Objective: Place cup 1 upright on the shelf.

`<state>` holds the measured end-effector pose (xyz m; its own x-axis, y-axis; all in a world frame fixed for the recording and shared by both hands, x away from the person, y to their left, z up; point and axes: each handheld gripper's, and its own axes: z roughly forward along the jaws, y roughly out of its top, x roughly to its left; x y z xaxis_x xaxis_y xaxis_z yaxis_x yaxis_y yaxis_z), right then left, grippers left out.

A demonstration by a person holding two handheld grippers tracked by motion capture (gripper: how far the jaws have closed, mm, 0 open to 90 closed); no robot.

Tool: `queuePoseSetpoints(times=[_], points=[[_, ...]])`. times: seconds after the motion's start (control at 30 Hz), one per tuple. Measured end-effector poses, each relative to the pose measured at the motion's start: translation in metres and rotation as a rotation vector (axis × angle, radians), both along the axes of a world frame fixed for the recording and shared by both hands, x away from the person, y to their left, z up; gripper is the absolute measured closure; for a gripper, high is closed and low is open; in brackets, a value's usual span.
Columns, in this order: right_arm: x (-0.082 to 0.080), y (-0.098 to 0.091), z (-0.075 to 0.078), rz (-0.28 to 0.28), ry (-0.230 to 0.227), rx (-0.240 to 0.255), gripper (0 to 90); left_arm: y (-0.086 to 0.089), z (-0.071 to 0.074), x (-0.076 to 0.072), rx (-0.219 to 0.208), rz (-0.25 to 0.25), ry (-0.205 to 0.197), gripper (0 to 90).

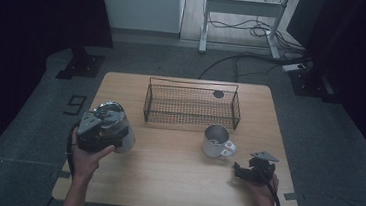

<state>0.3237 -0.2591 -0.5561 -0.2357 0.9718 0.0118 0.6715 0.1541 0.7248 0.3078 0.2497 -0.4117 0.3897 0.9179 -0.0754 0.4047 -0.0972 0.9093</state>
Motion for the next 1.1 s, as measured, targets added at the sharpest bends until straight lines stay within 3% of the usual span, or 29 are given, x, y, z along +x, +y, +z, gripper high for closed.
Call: queuePoseSetpoints(times=[1.1], points=[[0.000, 0.000, 0.000, 0.001, -0.002, -0.002, 4.7, -0.030, 0.007, 0.027, 0.011, -0.053, 0.002, 4.1]])
